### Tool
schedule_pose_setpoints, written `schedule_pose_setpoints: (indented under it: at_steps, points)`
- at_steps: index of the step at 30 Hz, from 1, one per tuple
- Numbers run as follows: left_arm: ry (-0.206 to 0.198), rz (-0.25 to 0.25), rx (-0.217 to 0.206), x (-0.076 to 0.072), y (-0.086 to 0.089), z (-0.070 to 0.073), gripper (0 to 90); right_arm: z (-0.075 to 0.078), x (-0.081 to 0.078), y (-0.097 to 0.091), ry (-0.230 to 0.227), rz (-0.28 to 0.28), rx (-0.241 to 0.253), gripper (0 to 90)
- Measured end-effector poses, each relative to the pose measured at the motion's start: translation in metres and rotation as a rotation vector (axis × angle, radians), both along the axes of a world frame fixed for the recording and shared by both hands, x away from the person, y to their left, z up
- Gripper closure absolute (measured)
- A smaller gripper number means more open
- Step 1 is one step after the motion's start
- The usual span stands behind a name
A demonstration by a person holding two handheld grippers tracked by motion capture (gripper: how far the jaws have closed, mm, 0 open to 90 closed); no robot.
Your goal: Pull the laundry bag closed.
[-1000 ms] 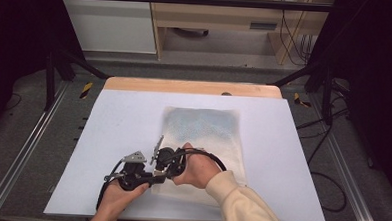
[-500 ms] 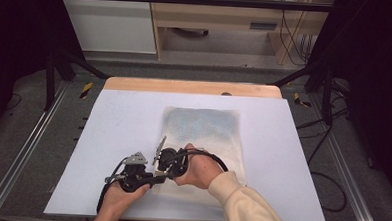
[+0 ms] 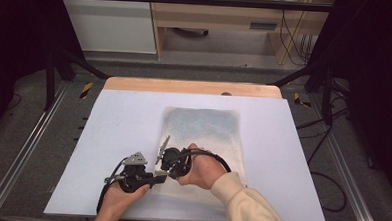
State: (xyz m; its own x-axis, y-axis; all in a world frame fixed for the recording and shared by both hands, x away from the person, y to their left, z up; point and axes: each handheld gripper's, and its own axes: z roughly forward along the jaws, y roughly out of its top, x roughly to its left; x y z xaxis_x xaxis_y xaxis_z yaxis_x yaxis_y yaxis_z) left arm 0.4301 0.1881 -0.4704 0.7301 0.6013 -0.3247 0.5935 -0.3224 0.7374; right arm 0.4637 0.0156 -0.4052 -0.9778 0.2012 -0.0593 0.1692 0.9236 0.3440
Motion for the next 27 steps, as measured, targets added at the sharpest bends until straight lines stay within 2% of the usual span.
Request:
schedule_pose_setpoints:
  at_steps: [19,27]
  points:
    - [-0.002,-0.014,0.007,0.0008,-0.0053,-0.0036,84.7,-0.0005,0.0043,-0.0067,0.024,0.005,-0.007,82.2]
    - [-0.003,-0.016,0.005,-0.0002,-0.0049,-0.0023,84.7,-0.0016,0.0049,-0.0103,0.015,0.008,-0.017,82.2]
